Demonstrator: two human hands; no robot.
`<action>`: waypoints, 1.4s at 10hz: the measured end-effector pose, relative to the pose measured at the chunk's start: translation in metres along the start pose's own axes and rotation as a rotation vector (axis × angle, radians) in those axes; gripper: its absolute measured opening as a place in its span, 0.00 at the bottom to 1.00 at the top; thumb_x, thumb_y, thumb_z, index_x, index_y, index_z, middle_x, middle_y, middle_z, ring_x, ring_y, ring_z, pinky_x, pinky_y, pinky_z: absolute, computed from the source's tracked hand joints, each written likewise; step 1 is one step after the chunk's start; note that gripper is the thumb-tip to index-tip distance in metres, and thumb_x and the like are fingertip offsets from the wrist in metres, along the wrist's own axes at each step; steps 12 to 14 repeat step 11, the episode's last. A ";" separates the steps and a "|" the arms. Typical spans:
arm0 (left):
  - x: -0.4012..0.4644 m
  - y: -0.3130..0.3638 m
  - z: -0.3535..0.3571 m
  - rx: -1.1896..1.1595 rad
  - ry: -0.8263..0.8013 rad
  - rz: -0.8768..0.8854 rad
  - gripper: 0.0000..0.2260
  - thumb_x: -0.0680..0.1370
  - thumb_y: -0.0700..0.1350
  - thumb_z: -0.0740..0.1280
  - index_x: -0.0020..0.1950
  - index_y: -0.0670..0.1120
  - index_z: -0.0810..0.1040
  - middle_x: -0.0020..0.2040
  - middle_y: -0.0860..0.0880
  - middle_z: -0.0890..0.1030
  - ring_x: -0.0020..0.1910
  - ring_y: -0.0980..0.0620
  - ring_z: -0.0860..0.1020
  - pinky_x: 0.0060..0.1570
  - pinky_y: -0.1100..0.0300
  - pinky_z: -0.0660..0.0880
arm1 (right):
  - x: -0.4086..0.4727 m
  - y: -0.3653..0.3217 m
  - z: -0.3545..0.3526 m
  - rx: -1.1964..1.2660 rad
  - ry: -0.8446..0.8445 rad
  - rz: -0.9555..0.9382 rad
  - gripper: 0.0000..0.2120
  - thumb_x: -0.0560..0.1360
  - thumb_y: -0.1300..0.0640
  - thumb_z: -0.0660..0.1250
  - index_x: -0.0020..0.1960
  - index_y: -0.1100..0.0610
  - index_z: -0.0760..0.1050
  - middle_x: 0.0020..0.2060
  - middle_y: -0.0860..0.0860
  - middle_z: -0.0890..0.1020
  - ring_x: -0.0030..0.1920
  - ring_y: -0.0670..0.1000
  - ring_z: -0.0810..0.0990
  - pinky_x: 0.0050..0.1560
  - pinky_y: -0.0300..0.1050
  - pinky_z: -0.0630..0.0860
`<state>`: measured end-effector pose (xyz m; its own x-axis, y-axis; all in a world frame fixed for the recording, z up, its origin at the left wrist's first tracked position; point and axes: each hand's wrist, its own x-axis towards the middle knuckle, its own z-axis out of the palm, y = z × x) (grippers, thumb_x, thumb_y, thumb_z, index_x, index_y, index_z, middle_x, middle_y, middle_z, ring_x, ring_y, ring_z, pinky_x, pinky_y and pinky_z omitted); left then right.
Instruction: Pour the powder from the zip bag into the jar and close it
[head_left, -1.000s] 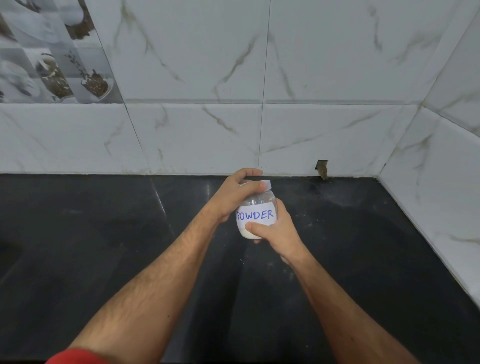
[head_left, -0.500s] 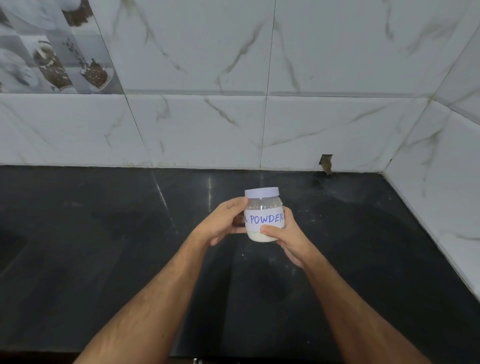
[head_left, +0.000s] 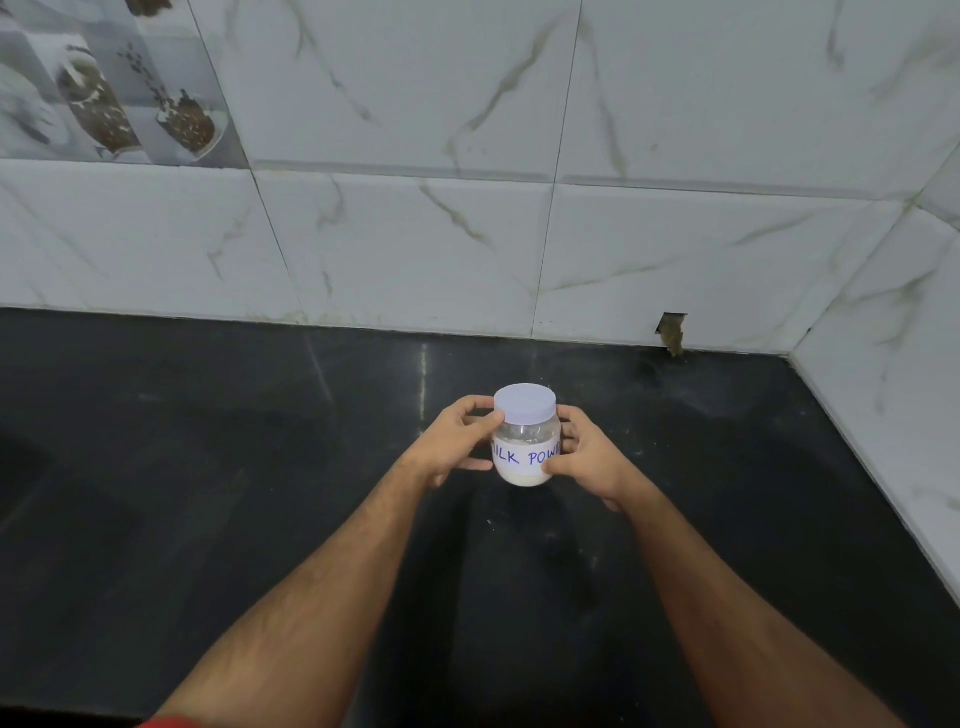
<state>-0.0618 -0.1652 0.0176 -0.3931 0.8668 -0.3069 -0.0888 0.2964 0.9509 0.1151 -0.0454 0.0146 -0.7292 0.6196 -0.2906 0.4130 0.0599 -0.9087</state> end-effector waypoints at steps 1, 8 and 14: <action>0.016 0.006 0.002 0.054 0.019 0.011 0.18 0.80 0.50 0.69 0.69 0.52 0.72 0.56 0.50 0.83 0.58 0.52 0.81 0.54 0.47 0.82 | 0.015 -0.003 -0.002 -0.011 0.000 -0.014 0.36 0.69 0.78 0.65 0.72 0.53 0.64 0.59 0.48 0.79 0.60 0.49 0.79 0.54 0.38 0.77; 0.096 -0.004 -0.003 0.204 0.113 0.058 0.23 0.76 0.49 0.73 0.70 0.51 0.73 0.57 0.49 0.80 0.59 0.50 0.79 0.55 0.49 0.81 | 0.106 0.002 -0.010 -0.220 0.073 -0.008 0.42 0.72 0.76 0.64 0.81 0.55 0.55 0.75 0.54 0.68 0.76 0.55 0.66 0.76 0.54 0.64; 0.061 -0.014 0.004 0.417 0.198 0.076 0.26 0.78 0.50 0.71 0.74 0.47 0.70 0.69 0.48 0.76 0.66 0.50 0.76 0.65 0.57 0.71 | 0.074 0.017 -0.018 -0.503 0.235 0.048 0.35 0.79 0.57 0.68 0.81 0.57 0.56 0.79 0.55 0.64 0.78 0.56 0.64 0.77 0.53 0.63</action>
